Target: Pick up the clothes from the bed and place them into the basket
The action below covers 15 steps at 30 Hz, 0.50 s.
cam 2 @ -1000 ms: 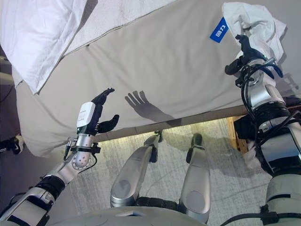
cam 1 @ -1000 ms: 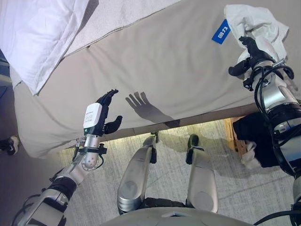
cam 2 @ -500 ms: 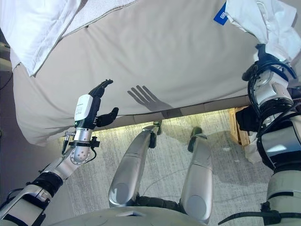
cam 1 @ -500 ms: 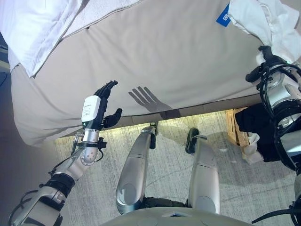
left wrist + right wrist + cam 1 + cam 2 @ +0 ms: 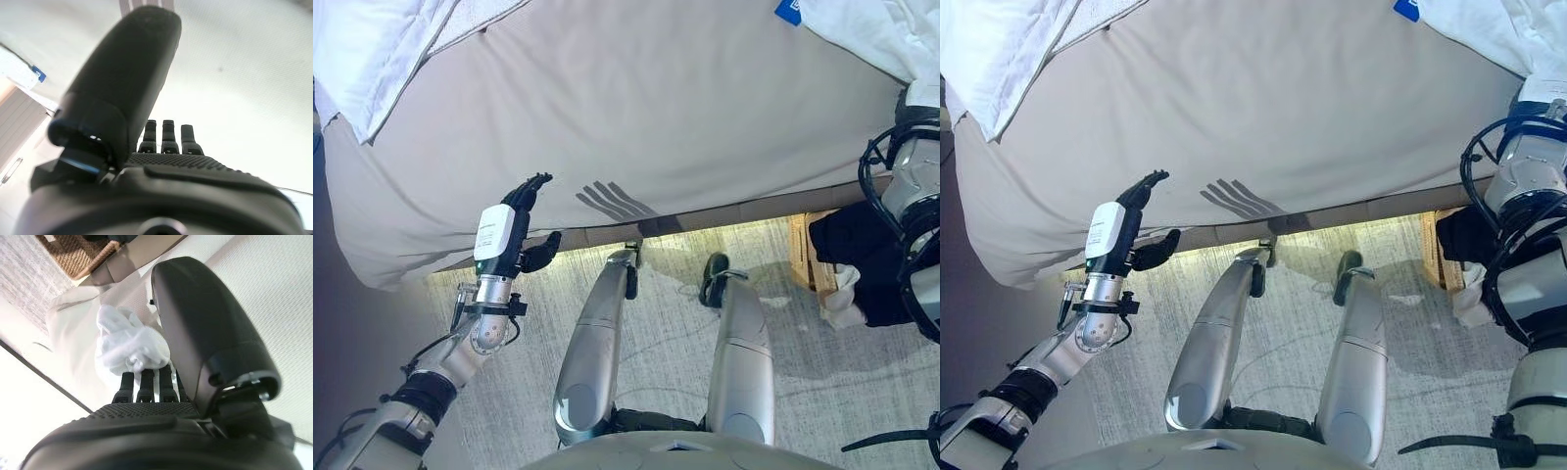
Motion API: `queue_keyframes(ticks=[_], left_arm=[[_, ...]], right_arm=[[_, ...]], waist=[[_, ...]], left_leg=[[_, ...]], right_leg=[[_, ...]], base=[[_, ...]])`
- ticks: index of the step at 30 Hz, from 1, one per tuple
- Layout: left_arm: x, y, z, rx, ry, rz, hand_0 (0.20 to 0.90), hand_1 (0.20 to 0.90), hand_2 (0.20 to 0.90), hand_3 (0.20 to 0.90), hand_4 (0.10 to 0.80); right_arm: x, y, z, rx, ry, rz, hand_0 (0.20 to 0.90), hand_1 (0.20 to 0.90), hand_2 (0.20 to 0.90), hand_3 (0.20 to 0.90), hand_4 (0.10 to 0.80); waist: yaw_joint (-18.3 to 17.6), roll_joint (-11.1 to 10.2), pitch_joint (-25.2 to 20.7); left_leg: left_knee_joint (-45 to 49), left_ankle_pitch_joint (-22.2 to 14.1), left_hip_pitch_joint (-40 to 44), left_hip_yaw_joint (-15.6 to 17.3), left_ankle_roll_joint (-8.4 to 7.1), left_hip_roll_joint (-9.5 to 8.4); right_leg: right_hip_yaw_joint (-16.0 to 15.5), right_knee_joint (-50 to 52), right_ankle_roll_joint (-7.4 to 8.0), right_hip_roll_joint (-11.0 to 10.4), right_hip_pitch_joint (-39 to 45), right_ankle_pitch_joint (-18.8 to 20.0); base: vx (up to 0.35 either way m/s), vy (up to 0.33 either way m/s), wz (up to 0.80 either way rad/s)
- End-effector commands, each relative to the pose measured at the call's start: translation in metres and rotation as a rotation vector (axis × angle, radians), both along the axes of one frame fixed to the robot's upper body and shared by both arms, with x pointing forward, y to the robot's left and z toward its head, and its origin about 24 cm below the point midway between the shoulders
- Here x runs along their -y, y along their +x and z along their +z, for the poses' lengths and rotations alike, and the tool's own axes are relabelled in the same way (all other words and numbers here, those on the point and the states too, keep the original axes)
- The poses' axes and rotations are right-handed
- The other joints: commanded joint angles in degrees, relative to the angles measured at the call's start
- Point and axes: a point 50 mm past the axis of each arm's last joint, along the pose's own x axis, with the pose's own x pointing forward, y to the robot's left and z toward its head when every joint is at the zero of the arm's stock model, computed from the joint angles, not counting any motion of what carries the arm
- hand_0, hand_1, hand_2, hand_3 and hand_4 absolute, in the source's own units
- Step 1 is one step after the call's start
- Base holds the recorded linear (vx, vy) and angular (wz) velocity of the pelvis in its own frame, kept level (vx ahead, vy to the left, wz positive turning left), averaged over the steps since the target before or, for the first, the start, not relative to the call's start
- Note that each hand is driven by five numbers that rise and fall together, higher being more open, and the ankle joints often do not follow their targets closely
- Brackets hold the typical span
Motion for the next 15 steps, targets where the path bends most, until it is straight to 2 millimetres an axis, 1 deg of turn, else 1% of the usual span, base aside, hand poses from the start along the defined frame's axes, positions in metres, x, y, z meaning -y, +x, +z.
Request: queue_keyframes(ticks=[1, 3, 5, 10, 13, 15], left_arm=[[-0.013, 0.001, 0.028, 0.144, -0.071, 0.058, 0.9, 0.9, 0.9, 0.9, 0.8], [-0.016, 0.0, 0.029, 0.14, -0.069, 0.06, 0.9, 0.9, 0.9, 0.9, 0.8], [-0.017, 0.0, 0.03, 0.143, -0.068, 0.057, 0.9, 0.9, 0.9, 0.9, 0.8], [-0.017, -0.001, 0.03, 0.148, -0.066, 0.051, 0.9, 0.9, 0.9, 0.9, 0.8], [-0.019, -0.002, 0.028, 0.145, -0.065, 0.049, 0.9, 0.9, 0.9, 0.9, 0.8], [-0.019, -0.001, 0.028, 0.147, -0.067, 0.051, 0.9, 0.9, 0.9, 0.9, 0.8]], right_arm=[[0.032, -0.032, 0.068, 0.169, -0.179, -0.096, 0.3, 0.3, 0.3, 0.2, 0.1], [0.03, -0.031, 0.07, 0.18, -0.191, -0.066, 0.3, 0.3, 0.3, 0.2, 0.1], [0.031, -0.031, 0.067, 0.182, -0.205, -0.033, 0.3, 0.3, 0.3, 0.2, 0.1], [0.033, -0.032, 0.063, 0.165, -0.207, -0.015, 0.3, 0.3, 0.3, 0.2, 0.1], [0.03, -0.03, 0.06, 0.161, -0.21, 0.029, 0.3, 0.3, 0.3, 0.2, 0.1], [0.028, -0.029, 0.058, 0.196, -0.19, 0.064, 0.3, 0.3, 0.3, 0.2, 0.1]], waist=[[0.1, 0.7, -1.6], [0.2, 0.4, -1.6], [0.1, 0.1, -1.6], [0.0, -0.7, -1.6], [-0.2, -1.4, -1.6], [-0.4, -2.0, -1.6]], left_leg=[[12.8, -13.3, 1.8, 1.3, 2.4, -1.71], [13.2, -13.4, 1.9, 1.2, 2.35, -1.65], [13.6, -12.8, 2.0, 0.9, 2.07, -1.48], [13.7, -12.3, 3.1, 0.9, 1.78, -0.85], [12.8, -11.5, 5.4, 1.0, 1.34, -0.52], [12.1, -11.3, 7.7, 0.9, 1.19, -0.31]], right_leg=[[-4.5, -1.8, -2.0, 3.0, 2.1, 2.7], [-4.7, -1.5, -1.99, 3.0, 2.3, 2.6], [-4.8, -1.4, -1.92, 3.0, 2.6, 2.6], [-5.1, -2.2, -1.92, 3.0, 4.1, 2.7], [-5.1, -3.8, -1.96, 3.3, 6.7, 3.0], [-4.9, -4.9, -1.96, 3.4, 9.0, 3.1]], base=[[-0.066, -0.032, 0.0], [-0.049, -0.026, 0.01], [-0.062, -0.029, 0.02], [-0.058, -0.022, -0.01], [-0.052, 0.012, 0.0], [-0.052, 0.037, -0.02]])
